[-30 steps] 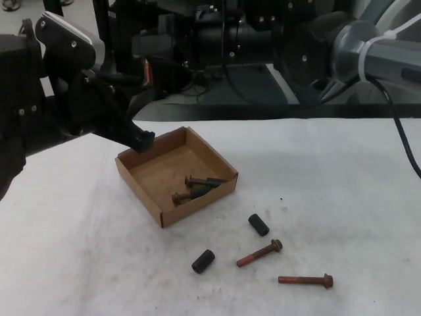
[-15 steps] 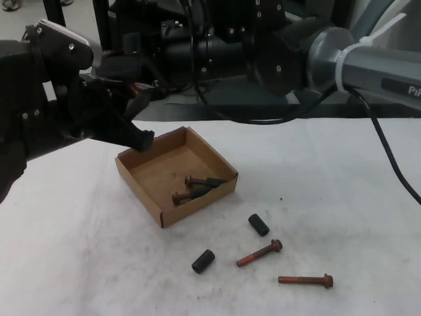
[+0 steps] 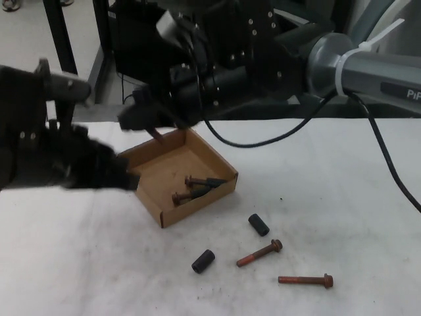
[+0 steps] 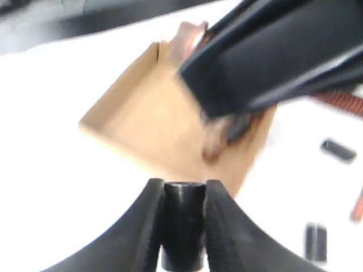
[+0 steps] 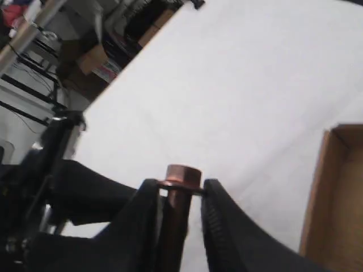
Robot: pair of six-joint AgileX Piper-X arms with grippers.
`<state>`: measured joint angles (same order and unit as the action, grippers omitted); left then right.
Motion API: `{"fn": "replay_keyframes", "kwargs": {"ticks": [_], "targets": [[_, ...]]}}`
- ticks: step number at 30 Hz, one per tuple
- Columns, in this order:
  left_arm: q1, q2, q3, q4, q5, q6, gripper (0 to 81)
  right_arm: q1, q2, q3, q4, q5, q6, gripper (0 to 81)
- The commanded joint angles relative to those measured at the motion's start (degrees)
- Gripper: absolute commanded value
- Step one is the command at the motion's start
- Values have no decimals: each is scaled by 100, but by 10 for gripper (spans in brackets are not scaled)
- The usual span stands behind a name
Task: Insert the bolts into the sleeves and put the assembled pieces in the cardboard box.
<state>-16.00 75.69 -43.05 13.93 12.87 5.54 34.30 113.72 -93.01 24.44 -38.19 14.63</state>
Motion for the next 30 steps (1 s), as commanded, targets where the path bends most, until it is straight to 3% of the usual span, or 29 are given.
{"fn": "replay_keyframes", "kwargs": {"ticks": [1, 8, 11, 19, 30], "targets": [[-19, -188, -61, 1352, -124, -232, 8, 40, -21, -16, 732, 316, -519, 2], [-19, -194, -55, 2948, -124, -361, 8, 299, -21, -16, 2377, 1503, -1683, 2], [-19, -194, -55, 3208, -124, -634, 8, 413, -21, -16, 2777, 1887, -1807, 2], [-19, -194, 105, 3913, -124, -775, 8, 661, -21, -16, 3756, 2292, -1842, 2], [-19, -194, 1004, 3390, -124, -975, 8, 1214, 66, -16, 3677, 2505, -1865, 2]]}}
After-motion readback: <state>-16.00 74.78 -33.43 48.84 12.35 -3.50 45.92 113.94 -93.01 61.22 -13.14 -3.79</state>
